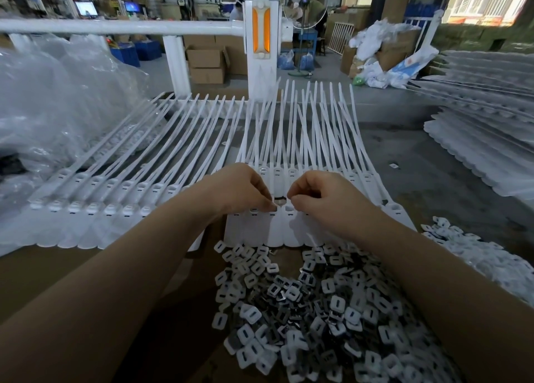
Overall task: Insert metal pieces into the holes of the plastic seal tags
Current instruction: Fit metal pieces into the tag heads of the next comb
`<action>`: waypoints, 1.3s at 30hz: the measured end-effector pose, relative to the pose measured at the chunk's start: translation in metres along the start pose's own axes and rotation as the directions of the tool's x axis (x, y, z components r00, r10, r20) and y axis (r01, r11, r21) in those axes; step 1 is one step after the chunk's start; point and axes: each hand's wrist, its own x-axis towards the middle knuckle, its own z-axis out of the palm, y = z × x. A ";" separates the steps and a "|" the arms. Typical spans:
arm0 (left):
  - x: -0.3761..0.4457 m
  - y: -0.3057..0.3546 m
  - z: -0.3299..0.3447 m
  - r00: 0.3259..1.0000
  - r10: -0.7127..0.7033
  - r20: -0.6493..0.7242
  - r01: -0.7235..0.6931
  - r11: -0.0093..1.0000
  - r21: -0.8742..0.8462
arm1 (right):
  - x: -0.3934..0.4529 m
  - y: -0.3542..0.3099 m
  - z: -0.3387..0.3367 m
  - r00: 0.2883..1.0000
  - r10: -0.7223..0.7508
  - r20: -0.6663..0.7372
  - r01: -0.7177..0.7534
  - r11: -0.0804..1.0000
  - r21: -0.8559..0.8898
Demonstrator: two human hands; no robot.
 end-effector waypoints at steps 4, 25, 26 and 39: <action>-0.003 -0.002 -0.004 1.000 0.022 0.015 -0.021 0.999 -0.031 | -0.001 0.000 0.000 1.000 -0.001 0.003 0.001 1.000 -0.004; 0.001 -0.005 -0.002 1.000 -0.001 0.002 0.001 0.995 -0.097 | -0.014 -0.017 -0.011 0.824 -0.199 0.531 0.234 0.972 0.002; 0.001 -0.006 -0.003 1.000 -0.001 0.004 0.001 0.995 -0.097 | -0.014 -0.018 -0.010 0.816 -0.197 0.543 0.246 0.969 -0.018; 0.001 -0.006 -0.004 0.999 0.044 0.002 -0.043 0.995 -0.088 | -0.013 -0.015 -0.007 0.859 -0.233 0.455 0.277 0.960 -0.031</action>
